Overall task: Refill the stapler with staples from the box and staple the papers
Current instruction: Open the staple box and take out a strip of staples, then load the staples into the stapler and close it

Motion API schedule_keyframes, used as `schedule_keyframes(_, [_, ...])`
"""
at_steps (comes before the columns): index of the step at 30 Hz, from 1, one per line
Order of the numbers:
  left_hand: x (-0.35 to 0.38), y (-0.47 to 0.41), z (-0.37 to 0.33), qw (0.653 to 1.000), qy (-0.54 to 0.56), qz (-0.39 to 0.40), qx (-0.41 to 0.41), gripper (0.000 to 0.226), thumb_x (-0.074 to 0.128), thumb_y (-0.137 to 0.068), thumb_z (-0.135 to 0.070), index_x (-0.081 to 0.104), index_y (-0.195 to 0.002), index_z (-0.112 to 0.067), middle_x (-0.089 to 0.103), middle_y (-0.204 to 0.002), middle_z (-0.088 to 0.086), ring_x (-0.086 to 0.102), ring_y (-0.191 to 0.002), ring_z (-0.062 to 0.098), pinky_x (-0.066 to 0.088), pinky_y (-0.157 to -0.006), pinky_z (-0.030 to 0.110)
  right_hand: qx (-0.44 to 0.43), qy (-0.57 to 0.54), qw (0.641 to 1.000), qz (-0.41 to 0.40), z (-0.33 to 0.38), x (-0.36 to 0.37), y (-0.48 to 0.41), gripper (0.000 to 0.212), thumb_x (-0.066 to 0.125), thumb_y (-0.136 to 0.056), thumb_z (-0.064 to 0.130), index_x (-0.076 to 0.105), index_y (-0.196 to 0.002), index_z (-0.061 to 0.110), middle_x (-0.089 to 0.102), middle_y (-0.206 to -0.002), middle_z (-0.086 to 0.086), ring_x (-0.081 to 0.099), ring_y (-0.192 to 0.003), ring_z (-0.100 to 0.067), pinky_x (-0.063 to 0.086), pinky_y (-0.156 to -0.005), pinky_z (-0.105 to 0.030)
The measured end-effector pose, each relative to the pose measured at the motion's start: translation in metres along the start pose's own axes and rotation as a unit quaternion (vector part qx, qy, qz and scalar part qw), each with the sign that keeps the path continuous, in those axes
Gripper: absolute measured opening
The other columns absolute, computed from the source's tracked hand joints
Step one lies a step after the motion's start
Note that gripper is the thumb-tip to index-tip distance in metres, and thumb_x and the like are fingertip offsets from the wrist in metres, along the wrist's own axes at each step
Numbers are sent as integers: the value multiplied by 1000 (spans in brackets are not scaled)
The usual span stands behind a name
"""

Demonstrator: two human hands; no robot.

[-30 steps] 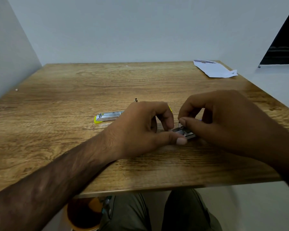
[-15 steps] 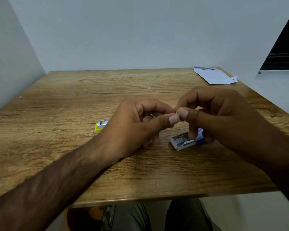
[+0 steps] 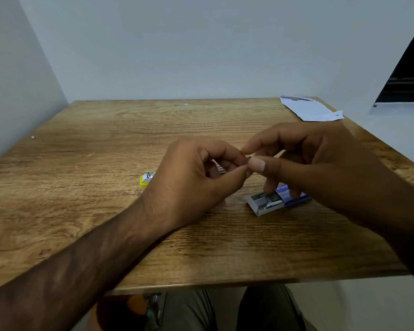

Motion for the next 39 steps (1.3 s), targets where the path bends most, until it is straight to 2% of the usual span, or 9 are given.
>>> schedule_keyframes(3, [0, 0, -1, 1000, -21, -2, 11, 5, 80, -84, -17, 78, -86, -13, 70, -68, 1, 66, -43, 25, 54, -37, 44, -2, 16, 1000, -4, 0, 0, -2, 9, 75, -83, 11, 78, -90, 15, 77, -71, 10, 73, -57, -15, 49, -47, -10])
schedule_keyframes(10, [-4, 1, -1, 999, -20, -22, 12, 9, 81, -83, -18, 78, -90, -14, 72, -67, -2, 66, -41, 17, 54, -39, 45, 21, 6, 1000, -22, -7, -7, -2, 11, 74, -85, 8, 78, -92, 14, 78, -67, 8, 74, -57, -15, 54, -47, -25])
schedule_keyframes(17, [-8, -1, 1, 999, -4, -34, -9, 9, 81, -82, -17, 80, -90, -14, 71, -61, -3, 65, -40, 20, 54, -39, 46, -13, 106, 994, -13, -1, -7, -7, 14, 77, -82, 15, 79, -94, 21, 77, -75, 15, 73, -58, -3, 52, -51, -10])
schedule_keyframes(19, [-10, -1, 1, 999, 14, -37, -14, 9, 82, -81, -19, 80, -90, -15, 70, -61, -1, 64, -40, 20, 55, -37, 45, -30, 151, 988, 3, 6, -5, -13, 14, 76, -82, 21, 78, -95, 24, 77, -71, 13, 73, -60, 0, 57, -56, -17])
schedule_keyframes(23, [-35, -4, -5, 996, 14, -94, 1, 7, 81, -82, -20, 80, -89, -19, 69, -63, -5, 57, -44, 15, 43, -38, 20, -57, 194, 979, 26, 17, -8, -33, 13, 74, -80, 30, 78, -91, 29, 76, -70, 11, 73, -66, -2, 59, -64, -22])
schedule_keyframes(27, [-74, -9, -8, 982, -99, -154, 48, 5, 76, -88, -23, 77, -90, -19, 71, -72, -7, 57, -56, 5, 45, -50, 20, 2, 209, 975, 80, -1, -7, -62, 6, 78, -82, 30, 79, -87, 31, 77, -75, 9, 71, -73, -5, 62, -79, -38])
schedule_keyframes(32, [-64, -13, 28, 974, -220, -30, -42, 44, 76, -70, -51, 70, -111, -33, 69, -97, -12, 63, -88, 5, 39, -65, 20, 31, 201, 970, 132, -20, 18, -81, 5, 80, -81, 21, 80, -84, 25, 79, -77, 4, 73, -78, -15, 60, -82, -44])
schedule_keyframes(34, [-53, -13, 33, 960, -274, 19, -47, 53, 73, -67, -58, 69, -115, -34, 66, -101, -14, 62, -92, 4, 41, -67, 22, 32, 197, 968, 151, -26, 27, -84, 7, 79, -81, 17, 80, -84, 23, 79, -76, 6, 72, -76, -11, 61, -82, -43])
schedule_keyframes(39, [-40, -18, 38, 951, -300, 58, -45, 26, 77, -76, -46, 75, -98, -32, 69, -90, -12, 66, -82, 5, 56, -76, 36, 35, 185, 964, 189, -35, 38, -86, 9, 79, -81, 15, 80, -84, 23, 78, -74, 11, 72, -69, -2, 60, -72, -26])
Point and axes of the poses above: each hand's wrist, its own y-axis away from the middle knuckle, its own x-axis out of the palm, z = x × y, the point moved 8 cm from there along -y, towards the middle knuckle
